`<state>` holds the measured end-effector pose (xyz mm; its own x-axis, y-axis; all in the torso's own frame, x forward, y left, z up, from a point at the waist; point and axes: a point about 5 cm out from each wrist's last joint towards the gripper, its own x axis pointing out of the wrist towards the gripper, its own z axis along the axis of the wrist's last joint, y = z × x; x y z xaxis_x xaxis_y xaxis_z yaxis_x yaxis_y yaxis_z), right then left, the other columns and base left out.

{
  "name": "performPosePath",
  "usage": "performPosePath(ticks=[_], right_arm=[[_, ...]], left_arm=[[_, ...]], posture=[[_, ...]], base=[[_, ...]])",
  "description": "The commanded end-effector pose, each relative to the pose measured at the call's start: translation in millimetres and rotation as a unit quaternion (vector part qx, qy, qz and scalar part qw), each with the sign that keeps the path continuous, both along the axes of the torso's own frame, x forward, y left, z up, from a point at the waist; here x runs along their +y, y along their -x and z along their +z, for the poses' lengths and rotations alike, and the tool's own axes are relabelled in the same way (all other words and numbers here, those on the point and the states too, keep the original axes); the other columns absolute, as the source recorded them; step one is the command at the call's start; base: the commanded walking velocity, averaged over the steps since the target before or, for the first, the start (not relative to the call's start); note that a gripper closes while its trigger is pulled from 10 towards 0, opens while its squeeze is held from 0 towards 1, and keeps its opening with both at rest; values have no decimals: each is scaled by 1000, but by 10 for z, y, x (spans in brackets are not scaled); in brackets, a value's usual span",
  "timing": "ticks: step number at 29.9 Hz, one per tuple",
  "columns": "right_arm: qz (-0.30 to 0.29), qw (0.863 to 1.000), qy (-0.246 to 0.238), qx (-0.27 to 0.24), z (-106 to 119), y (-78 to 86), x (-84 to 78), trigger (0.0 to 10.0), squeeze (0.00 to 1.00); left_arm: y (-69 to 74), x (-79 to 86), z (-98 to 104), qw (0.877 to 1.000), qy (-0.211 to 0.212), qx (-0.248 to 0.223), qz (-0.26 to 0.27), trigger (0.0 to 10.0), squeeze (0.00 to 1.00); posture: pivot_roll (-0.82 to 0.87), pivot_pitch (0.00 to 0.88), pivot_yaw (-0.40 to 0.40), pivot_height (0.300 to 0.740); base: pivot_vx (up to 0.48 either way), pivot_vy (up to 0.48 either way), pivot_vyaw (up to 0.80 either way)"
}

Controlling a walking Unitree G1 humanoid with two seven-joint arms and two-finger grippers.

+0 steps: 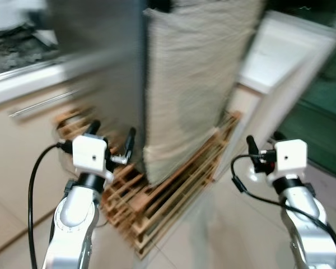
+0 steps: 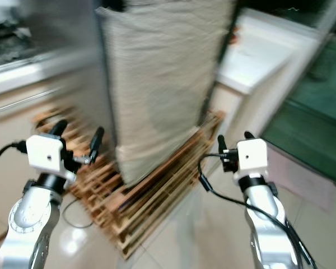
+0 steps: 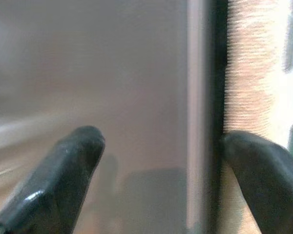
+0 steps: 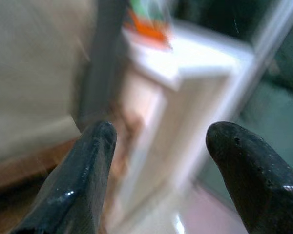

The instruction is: Restocking fridge

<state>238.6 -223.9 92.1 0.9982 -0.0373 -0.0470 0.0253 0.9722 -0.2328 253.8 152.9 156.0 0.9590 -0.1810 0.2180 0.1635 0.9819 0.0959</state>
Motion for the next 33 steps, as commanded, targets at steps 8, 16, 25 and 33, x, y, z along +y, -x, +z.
performPosePath(ticks=[8, 16, 25, 33], right_arm=[[6, 999, 4, -33, 125, -100, 26, 10000, 0], [1, 1000, 3, -29, 76, -76, 17, 10000, 0], [0, 1000, 4, -27, 58, -83, 13, 10000, 0], [-1, 1000, 7, -26, 54, -85, -2, 10000, 0]], left_arm=[[-221, -50, -18, 996, 38, 62, -44, 10000, 0], [-166, -35, -114, 991, 23, 107, -81, 10000, 0], [-204, -129, -90, 989, 31, 107, -97, 10000, 0], [-275, -71, -100, 991, 33, 111, -72, 10000, 0]], posture=[[14, 0, -62, 740], [20, 0, -63, 740], [19, 0, -67, 740], [14, 0, -66, 740]], base=[[0, 0, 0], [0, 0, 0], [0, 0, 0], [0, 0, 0]])
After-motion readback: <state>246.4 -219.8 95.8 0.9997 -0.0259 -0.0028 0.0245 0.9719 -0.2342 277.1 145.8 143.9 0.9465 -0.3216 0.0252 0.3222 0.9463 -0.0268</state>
